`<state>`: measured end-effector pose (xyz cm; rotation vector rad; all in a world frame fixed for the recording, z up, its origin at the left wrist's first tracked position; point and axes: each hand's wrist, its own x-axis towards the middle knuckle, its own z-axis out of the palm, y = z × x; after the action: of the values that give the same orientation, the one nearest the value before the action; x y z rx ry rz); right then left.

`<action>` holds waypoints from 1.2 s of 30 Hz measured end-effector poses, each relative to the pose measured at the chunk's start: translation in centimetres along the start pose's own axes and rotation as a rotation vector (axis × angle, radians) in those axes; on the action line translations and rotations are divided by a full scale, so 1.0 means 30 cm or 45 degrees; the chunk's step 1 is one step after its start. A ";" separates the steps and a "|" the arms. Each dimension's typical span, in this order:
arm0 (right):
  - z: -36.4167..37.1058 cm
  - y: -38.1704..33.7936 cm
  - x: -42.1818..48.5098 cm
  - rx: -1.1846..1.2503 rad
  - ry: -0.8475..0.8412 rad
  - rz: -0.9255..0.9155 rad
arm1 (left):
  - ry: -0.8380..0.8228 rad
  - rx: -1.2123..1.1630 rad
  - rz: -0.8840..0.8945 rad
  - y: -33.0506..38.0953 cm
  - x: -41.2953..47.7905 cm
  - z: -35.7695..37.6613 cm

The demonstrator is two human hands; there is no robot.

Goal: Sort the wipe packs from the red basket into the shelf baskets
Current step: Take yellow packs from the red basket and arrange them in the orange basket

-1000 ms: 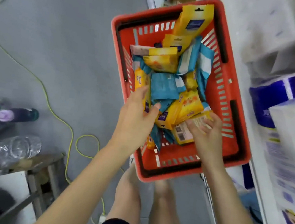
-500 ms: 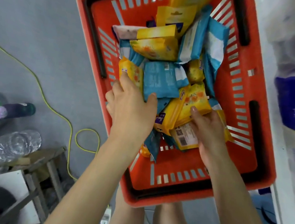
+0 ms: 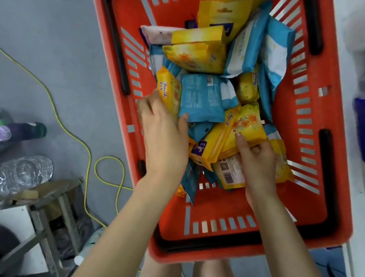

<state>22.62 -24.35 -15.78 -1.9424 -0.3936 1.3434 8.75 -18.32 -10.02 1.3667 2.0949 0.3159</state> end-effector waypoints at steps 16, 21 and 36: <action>-0.114 -0.073 -0.090 -0.069 0.058 -0.148 | 0.007 -0.145 -0.012 0.002 -0.081 -0.115; -0.217 -0.186 -0.288 -0.040 0.009 -0.165 | -0.222 -0.434 0.037 0.034 -0.139 -0.288; -0.290 -0.565 -1.037 0.992 0.112 -0.224 | -1.136 -0.786 0.479 0.363 -0.406 -0.859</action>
<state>20.33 -35.19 18.99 -1.2737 0.0184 1.0696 4.66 -21.12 20.09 1.1838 0.9037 0.3710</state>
